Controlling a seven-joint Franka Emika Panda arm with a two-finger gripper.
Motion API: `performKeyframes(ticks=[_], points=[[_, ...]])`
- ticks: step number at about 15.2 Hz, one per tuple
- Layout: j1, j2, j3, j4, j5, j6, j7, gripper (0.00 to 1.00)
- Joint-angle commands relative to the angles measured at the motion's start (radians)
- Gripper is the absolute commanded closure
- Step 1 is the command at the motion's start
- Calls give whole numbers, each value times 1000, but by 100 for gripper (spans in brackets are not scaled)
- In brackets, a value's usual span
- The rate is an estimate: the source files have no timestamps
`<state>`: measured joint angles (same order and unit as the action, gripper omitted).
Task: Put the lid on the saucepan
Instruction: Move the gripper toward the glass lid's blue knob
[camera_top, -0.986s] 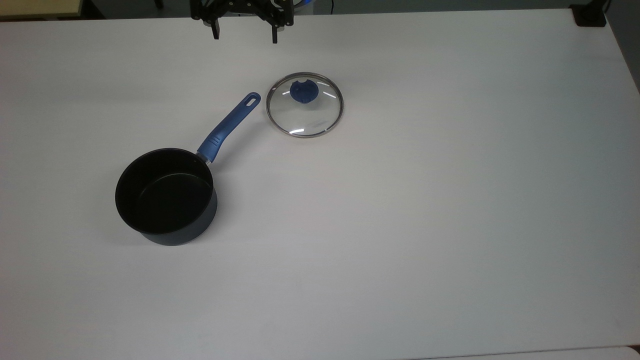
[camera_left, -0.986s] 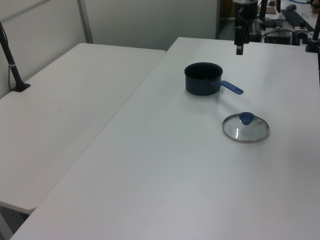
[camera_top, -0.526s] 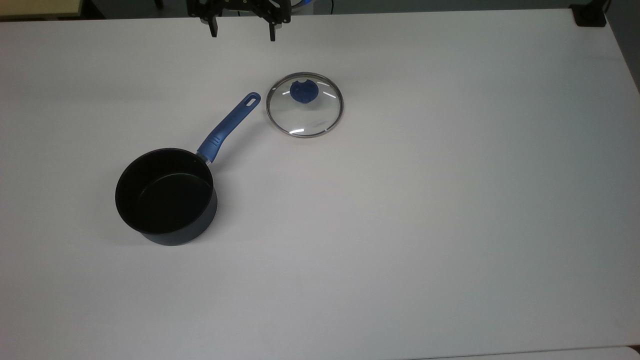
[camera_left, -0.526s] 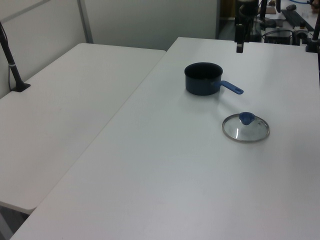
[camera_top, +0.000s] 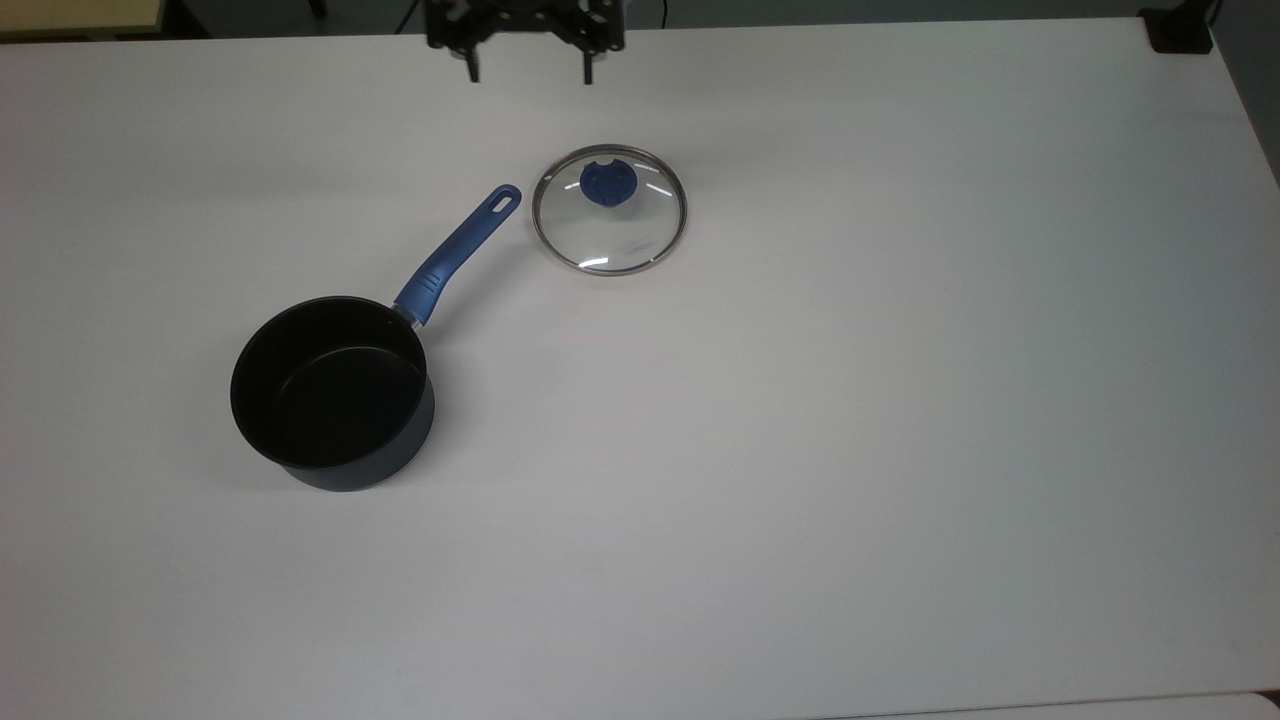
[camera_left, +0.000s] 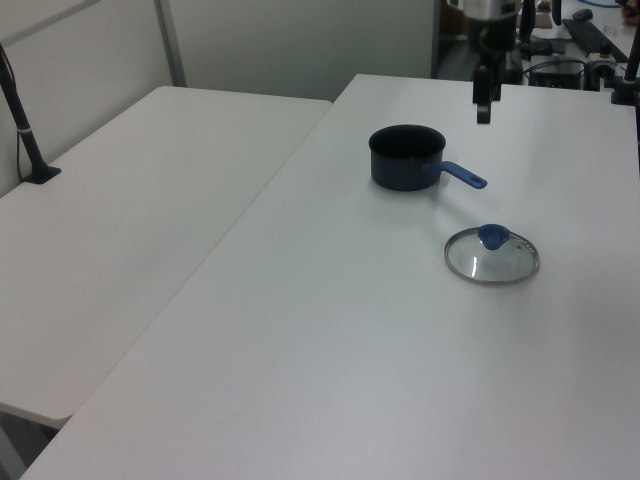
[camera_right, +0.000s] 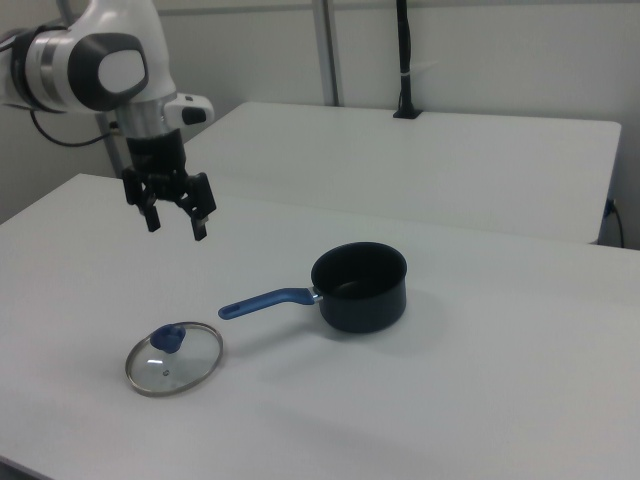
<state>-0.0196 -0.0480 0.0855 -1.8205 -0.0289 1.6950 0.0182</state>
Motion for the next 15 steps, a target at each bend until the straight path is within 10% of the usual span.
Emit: performKeyframes(ticks=[1,7,15], points=[[27,-120,-9,-159,17,31,-14,0],[62,-251,6,-358,17,117,-46,0],[90,-150,6,-414,17,256,-52,0]])
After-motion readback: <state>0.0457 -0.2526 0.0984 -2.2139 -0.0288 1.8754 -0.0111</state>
